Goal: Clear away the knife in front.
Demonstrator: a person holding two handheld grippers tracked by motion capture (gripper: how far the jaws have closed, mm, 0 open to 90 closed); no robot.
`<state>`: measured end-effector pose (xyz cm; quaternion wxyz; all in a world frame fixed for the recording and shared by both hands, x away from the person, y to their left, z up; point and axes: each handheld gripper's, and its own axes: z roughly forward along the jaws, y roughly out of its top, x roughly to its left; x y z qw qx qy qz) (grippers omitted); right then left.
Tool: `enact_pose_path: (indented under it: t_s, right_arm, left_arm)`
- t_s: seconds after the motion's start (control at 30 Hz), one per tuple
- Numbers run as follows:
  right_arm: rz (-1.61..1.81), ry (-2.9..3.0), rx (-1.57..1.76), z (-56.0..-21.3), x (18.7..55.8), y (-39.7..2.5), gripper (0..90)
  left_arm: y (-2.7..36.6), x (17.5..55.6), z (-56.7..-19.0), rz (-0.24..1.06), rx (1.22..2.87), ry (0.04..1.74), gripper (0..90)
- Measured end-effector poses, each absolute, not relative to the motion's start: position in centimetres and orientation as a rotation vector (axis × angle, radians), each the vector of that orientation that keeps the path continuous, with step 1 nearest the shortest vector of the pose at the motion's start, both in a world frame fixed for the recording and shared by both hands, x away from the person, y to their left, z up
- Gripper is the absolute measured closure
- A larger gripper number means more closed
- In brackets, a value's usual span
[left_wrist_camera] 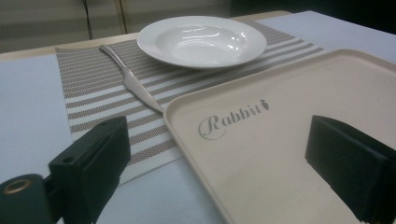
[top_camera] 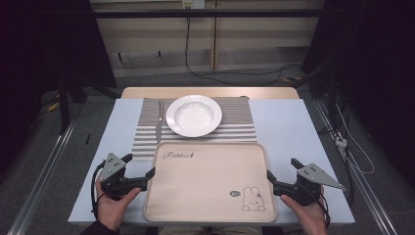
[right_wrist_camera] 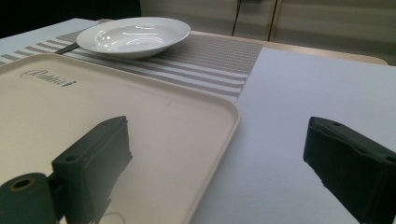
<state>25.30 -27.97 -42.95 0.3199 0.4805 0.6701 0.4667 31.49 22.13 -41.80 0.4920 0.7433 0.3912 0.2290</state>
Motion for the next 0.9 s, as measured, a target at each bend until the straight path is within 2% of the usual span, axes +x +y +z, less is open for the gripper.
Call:
enact_pose_path:
  t_s: [0.7, 0.8, 0.9]
  right_arm:
    - [1.232, 1.786, 1.272, -43.1, 25.6, -27.9, 6.8]
    - [1.232, 1.787, 1.269, -43.1, 25.7, -27.9, 6.9]
    - [1.235, 1.79, 1.268, -43.1, 25.7, -27.9, 6.8]
  left_arm:
    - [21.6, 32.5, -40.9, 0.557, 1.831, 0.977, 8.2]
    - [21.4, 32.7, -40.7, 0.603, 1.85, 0.981, 7.6]
    - [21.3, 33.2, -40.5, 0.566, 1.848, 0.984, 6.7]
